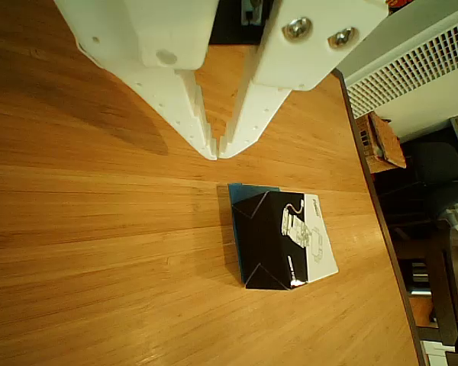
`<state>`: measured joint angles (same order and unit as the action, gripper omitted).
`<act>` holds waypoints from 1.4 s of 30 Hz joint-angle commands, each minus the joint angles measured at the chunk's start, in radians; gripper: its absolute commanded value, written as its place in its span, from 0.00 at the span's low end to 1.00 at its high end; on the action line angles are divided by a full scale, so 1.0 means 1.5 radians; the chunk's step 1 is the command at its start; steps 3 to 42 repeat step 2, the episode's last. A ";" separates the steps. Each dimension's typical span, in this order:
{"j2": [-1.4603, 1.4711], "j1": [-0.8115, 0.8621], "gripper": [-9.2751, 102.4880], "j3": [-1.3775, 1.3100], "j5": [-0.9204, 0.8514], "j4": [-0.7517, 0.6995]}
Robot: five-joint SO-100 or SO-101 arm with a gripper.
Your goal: Push the box on top of the target
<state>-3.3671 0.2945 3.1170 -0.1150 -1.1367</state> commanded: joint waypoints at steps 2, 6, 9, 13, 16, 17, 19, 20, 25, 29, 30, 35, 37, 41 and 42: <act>-0.009 -0.006 0.08 0.026 0.004 -0.004; -0.009 -0.006 0.08 0.026 0.004 -0.004; -0.009 -0.006 0.08 0.026 0.004 -0.004; -0.009 -0.006 0.08 0.026 0.004 -0.004; -0.009 -0.006 0.08 0.026 0.004 -0.004; -0.009 -0.006 0.08 0.026 0.004 -0.004; -0.009 -0.006 0.08 0.026 0.004 -0.004; -0.009 -0.006 0.08 0.026 0.004 -0.004; -0.009 -0.006 0.08 0.026 0.004 -0.004; -0.009 -0.006 0.08 0.026 0.004 -0.004; -0.009 -0.006 0.08 0.026 0.004 -0.004; -0.009 -0.006 0.08 0.026 0.004 -0.004; -0.009 -0.006 0.08 0.026 0.004 -0.004; -0.009 -0.006 0.08 0.026 0.004 -0.004; -0.009 -0.006 0.08 0.026 0.004 -0.004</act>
